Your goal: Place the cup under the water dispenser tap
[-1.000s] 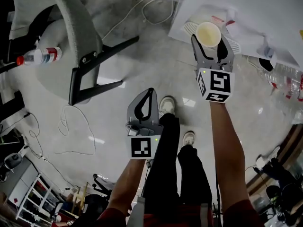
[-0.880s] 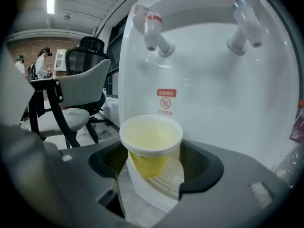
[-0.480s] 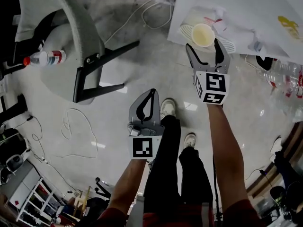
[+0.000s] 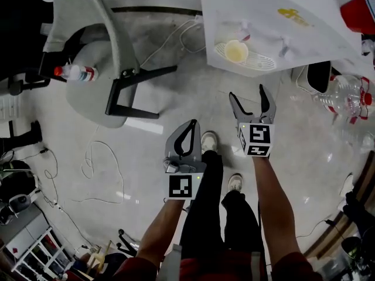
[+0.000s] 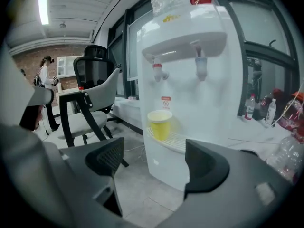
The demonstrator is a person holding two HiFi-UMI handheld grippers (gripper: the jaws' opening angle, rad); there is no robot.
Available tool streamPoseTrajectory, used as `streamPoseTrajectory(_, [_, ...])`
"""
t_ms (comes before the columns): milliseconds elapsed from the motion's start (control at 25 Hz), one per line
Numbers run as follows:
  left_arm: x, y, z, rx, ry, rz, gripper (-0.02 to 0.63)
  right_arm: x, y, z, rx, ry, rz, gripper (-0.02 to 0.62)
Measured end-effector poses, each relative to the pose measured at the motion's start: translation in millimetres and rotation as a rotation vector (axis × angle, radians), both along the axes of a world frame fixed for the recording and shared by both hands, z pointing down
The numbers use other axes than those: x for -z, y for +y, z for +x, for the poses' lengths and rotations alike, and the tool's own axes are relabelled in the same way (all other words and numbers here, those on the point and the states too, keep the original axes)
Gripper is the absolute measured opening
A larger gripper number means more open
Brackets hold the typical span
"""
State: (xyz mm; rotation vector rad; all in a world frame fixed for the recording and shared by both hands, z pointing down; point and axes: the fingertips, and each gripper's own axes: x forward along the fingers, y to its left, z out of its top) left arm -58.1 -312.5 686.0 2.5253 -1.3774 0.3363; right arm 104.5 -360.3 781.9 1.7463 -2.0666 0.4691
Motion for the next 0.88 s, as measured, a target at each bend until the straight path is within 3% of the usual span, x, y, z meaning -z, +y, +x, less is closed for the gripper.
streamPoseTrajectory(320, [76, 56, 10, 0.037, 0.007, 0.055, -0.003, 82, 86, 4, 0.029, -0.017, 0.045, 0.39])
streamPoseTrajectory(640, [173, 121, 18, 0.084, 0.01, 0.111, -0.003, 212, 176, 14, 0.083, -0.028, 0.161, 0.383])
streamPoseTrajectory(880, [250, 173, 25, 0.107, 0.015, 0.164, -0.003, 308, 247, 26, 0.144, 0.019, 0.243, 0.35])
